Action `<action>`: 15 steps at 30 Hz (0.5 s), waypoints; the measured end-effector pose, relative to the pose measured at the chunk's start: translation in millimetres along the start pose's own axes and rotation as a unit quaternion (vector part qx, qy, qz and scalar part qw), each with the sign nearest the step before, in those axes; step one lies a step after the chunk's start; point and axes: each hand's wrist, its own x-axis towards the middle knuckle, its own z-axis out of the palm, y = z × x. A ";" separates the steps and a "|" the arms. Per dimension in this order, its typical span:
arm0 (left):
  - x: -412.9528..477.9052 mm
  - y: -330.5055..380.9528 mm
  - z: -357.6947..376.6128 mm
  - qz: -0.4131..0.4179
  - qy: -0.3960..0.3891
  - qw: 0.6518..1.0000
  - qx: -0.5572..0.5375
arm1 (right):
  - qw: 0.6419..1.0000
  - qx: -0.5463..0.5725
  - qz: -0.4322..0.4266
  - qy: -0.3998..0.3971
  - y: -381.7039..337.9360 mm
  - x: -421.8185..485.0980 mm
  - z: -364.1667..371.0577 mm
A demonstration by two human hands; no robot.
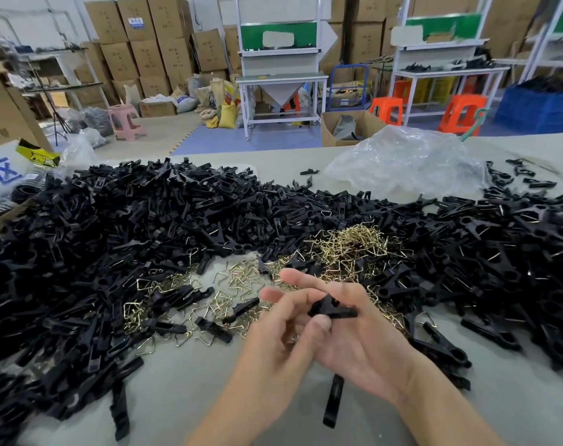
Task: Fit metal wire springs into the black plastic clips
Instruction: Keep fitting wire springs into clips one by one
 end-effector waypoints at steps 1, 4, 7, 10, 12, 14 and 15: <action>0.7 -0.2 0.8 -0.005 0.005 1.000 -0.003 | 1.000 0.003 -0.005 0.000 0.6 0.2 -0.1; 3.7 0.1 1.6 -0.038 0.022 0.998 -0.038 | 0.999 0.020 -0.025 0.025 6.0 3.6 1.0; 4.6 -0.6 3.7 -0.059 0.032 0.997 -0.048 | 0.997 0.051 -0.036 0.047 10.1 6.5 0.9; 7.0 0.6 7.6 -0.084 0.037 0.995 -0.048 | 0.993 0.107 -0.031 0.037 10.4 7.1 -0.6; 9.0 2.1 9.1 -0.100 0.040 0.993 -0.045 | 0.992 0.112 -0.028 0.056 11.6 7.9 -2.8; 10.5 3.7 10.2 -0.103 0.039 0.993 -0.052 | 0.991 0.111 -0.026 0.073 12.9 8.7 -4.5; 10.8 4.5 10.4 -0.101 0.038 0.993 -0.056 | 0.990 0.115 -0.025 0.076 13.4 9.2 -4.1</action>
